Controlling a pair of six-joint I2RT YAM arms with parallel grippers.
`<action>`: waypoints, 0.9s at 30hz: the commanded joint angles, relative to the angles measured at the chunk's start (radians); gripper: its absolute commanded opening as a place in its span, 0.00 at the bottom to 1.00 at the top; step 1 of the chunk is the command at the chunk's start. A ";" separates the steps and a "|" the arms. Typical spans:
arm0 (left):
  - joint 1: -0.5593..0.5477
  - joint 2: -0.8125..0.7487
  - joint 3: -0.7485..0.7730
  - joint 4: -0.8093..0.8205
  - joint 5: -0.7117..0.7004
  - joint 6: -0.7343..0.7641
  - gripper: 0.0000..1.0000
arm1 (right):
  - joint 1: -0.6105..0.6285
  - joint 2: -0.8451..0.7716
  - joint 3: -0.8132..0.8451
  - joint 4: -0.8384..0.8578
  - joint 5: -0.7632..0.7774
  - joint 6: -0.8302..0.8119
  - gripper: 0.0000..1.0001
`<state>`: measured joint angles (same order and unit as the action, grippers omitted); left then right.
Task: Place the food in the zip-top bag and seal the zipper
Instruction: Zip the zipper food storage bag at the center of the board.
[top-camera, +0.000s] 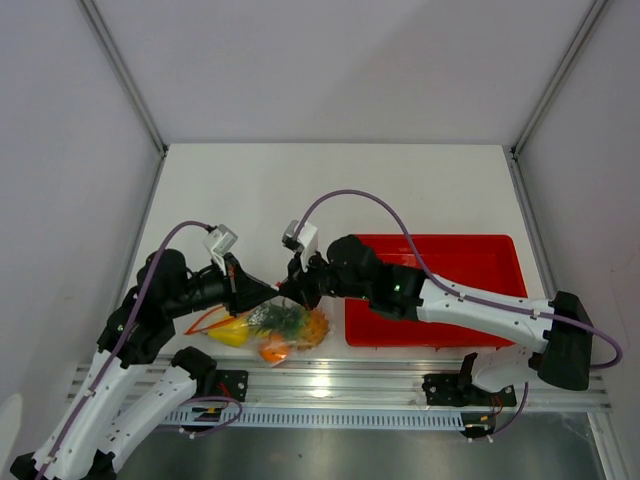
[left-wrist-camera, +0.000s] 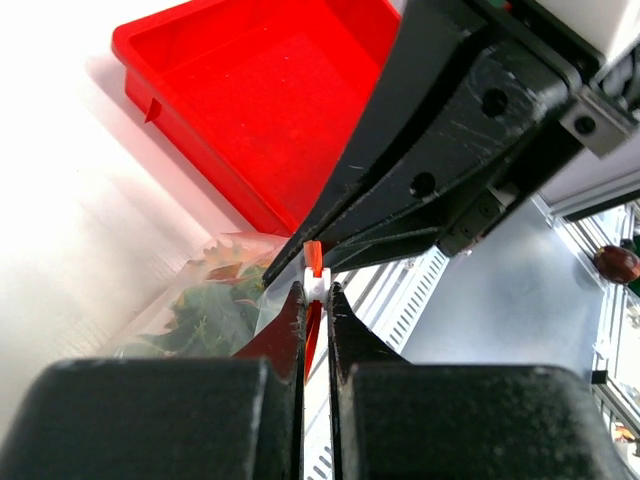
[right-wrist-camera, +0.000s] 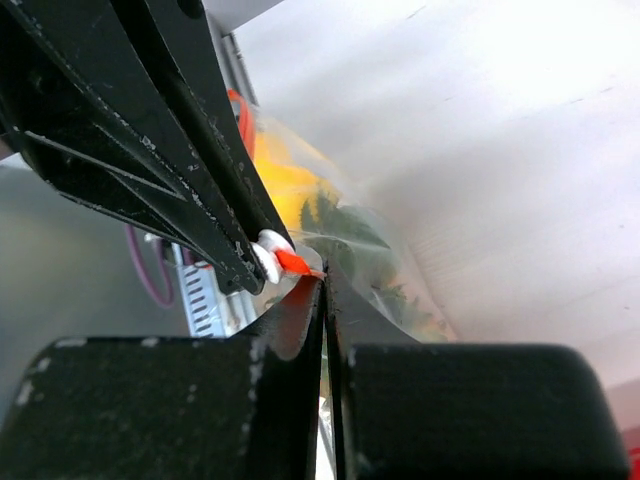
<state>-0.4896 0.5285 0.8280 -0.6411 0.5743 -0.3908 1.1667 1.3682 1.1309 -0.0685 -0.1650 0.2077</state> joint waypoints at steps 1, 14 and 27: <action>-0.006 -0.016 0.046 -0.034 0.000 -0.002 0.01 | 0.031 -0.043 -0.002 0.096 0.185 -0.033 0.00; -0.006 -0.047 0.065 -0.078 -0.063 -0.008 0.00 | 0.082 -0.106 -0.121 0.188 0.378 -0.001 0.00; -0.006 -0.059 0.074 -0.048 -0.024 0.017 0.01 | -0.070 -0.101 -0.149 0.228 -0.344 -0.099 0.69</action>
<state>-0.4908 0.4702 0.8597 -0.7158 0.5171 -0.3885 1.1133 1.2778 0.9665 0.1108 -0.2844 0.1619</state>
